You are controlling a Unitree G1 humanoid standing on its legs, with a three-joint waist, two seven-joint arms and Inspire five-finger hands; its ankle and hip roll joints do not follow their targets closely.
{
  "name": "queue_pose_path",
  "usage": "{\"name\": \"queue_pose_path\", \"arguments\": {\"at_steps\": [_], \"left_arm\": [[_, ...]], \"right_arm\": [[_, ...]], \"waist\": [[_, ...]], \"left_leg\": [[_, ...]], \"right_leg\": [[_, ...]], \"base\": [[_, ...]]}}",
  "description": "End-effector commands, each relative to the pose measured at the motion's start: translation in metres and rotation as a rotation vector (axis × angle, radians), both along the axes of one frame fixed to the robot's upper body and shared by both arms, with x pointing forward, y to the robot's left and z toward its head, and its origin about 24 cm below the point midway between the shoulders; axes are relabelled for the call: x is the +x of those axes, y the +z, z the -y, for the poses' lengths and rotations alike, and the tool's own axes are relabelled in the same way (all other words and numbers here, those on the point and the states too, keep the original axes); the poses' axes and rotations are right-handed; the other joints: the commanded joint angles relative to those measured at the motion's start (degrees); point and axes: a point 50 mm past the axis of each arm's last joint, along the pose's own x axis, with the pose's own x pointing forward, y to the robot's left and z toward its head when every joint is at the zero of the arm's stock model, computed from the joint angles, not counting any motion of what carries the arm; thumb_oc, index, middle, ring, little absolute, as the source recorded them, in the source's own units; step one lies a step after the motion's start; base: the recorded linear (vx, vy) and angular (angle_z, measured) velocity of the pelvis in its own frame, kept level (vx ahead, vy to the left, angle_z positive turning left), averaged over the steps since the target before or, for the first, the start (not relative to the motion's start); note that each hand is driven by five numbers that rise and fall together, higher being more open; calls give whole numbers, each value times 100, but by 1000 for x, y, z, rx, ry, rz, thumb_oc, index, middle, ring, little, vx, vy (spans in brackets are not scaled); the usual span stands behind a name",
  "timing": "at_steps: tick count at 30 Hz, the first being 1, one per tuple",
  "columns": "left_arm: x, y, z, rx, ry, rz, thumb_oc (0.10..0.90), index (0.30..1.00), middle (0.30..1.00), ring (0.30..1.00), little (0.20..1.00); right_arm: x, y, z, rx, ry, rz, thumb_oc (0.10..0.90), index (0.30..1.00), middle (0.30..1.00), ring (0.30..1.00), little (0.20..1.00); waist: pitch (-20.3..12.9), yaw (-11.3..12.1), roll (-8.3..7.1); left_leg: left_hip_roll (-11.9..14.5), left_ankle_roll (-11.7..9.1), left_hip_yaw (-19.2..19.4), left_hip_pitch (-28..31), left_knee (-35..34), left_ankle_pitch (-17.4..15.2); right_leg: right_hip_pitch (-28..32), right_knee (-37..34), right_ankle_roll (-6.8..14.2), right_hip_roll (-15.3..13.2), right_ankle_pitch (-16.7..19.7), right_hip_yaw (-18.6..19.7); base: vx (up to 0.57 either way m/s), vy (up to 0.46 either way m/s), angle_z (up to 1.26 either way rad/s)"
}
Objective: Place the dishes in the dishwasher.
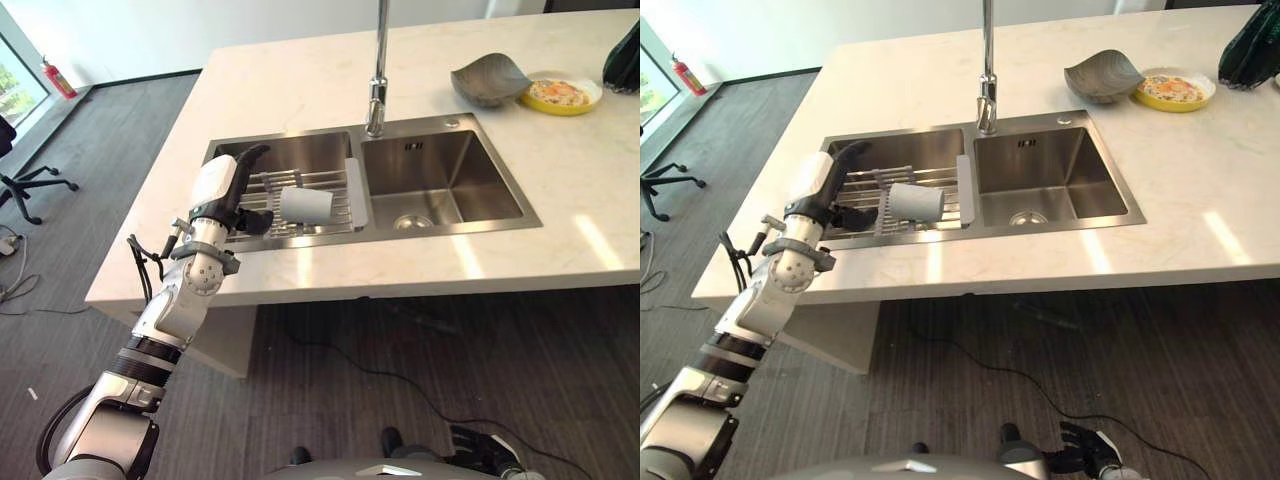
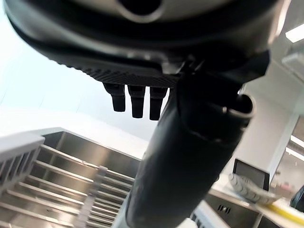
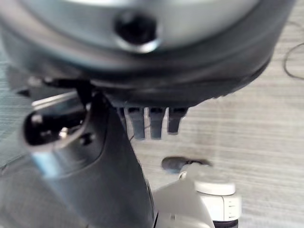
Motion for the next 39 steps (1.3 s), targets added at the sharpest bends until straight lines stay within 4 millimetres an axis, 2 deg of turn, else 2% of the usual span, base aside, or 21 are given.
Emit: {"name": "queue_pose_path", "arguments": {"at_steps": [1,3,4,6,8,9,12,18,23,24,27,29,35,36,37,38,39], "left_arm": [[20,65,7,107,-21,186,800,900,900,900,900],[23,67,9,133,-28,171,800,900,900,900,900],[26,69,5,215,-4,159,800,900,900,900,900],[26,69,6,216,-5,160,800,900,900,900,900],[34,69,14,320,3,113,800,900,900,900,900],[40,58,20,368,3,54,800,900,900,900,900],[44,51,21,409,9,2,800,900,900,900,900],[48,30,19,403,33,-96,800,900,900,900,900],[47,21,17,393,53,-121,800,900,900,900,900],[48,15,11,398,78,-153,800,900,900,900,900],[52,25,0,358,152,-147,800,900,900,900,900],[55,26,-2,352,180,-163,800,900,900,900,900],[58,21,-6,362,216,-197,800,900,900,900,900],[59,21,-5,367,210,-198,800,900,900,900,900],[62,26,5,343,200,-182,800,900,900,900,900],[62,19,9,358,189,-221,800,900,900,900,900],[65,14,12,380,194,-271,800,900,900,900,900]], "right_arm": [[17,-1,2,-20,61,-18,800,900,900,900,900],[18,0,4,-30,66,-21,800,900,900,900,900],[21,2,5,-35,67,-17,800,900,900,900,900],[21,2,5,-35,66,-17,800,900,900,900,900],[20,3,6,-29,51,-21,800,900,900,900,900],[17,3,7,-34,57,-32,800,900,900,900,900],[18,4,7,-41,64,-37,800,900,900,900,900],[12,5,6,-36,70,-60,800,900,900,900,900],[8,4,1,-20,59,-65,800,900,900,900,900],[3,2,1,-18,69,-79,800,900,900,900,900],[14,4,2,-25,112,-54,800,900,900,900,900],[21,5,4,-37,110,-36,800,900,900,900,900],[27,4,3,-42,112,-34,800,900,900,900,900],[-2,-8,12,-55,70,-135,800,900,900,900,900],[17,-7,19,-62,52,-115,800,900,900,900,900],[27,-6,16,-43,46,-91,800,900,900,900,900],[27,-9,12,-33,56,-95,800,900,900,900,900]], "waist": [[-416,7,-171],[-425,-7,-179],[-439,-27,-191],[-433,-16,-197],[-445,-52,-208],[-460,-95,-217],[-450,-144,-211],[-438,-248,-204],[-404,-304,-193],[-394,-337,-178],[-287,-405,-129],[-198,-450,-87],[-150,-488,-18],[-159,-481,35],[-170,-436,53],[-201,-397,66],[-244,-394,88]], "left_leg": [[50,-201,19,36,38,-613],[37,-194,31,46,38,-626],[32,-179,56,78,38,-657],[32,-178,61,83,38,-658],[26,-161,82,99,38,-680],[30,-160,105,125,38,-702],[22,-144,137,168,38,-732],[39,-138,196,226,38,-754],[59,-135,243,254,38,-761],[65,-143,267,266,38,-758],[79,-148,304,258,38,-749],[80,-145,324,257,38,-742],[81,-152,344,293,38,-741],[76,-151,340,339,38,-801],[84,-149,310,305,38,-743],[81,-147,291,305,38,-749],[71,-148,290,324,38,-759]], "right_leg": [[56,62,526,-378,-324,-292],[61,62,536,-380,-328,-277],[56,62,559,-387,-318,-249],[57,62,559,-387,-317,-243],[52,62,585,-381,-312,-173],[62,62,596,-386,-335,-162],[67,62,600,-378,-339,-134],[85,62,601,-359,-359,-60],[80,62,595,-338,-369,-19],[76,62,596,-330,-363,-5],[10,67,591,-319,-326,48],[-25,99,578,-302,-338,87],[-17,110,568,-281,-352,110],[32,102,588,-284,-407,102],[8,100,565,-276,-357,98],[36,89,549,-277,-373,70],[76,74,524,-266,-394,71]], "base": [[45,15,-7],[22,11,-15],[14,3,-22],[6,-2,-15],[18,-1,-19],[24,2,-17],[9,-2,-7],[12,-5,-8],[1,-6,-4],[-22,6,-10],[-30,16,-14],[-53,15,-32],[0,3,-4],[41,4,-2],[52,1,-1],[35,-29,-12],[62,-25,-12]]}}
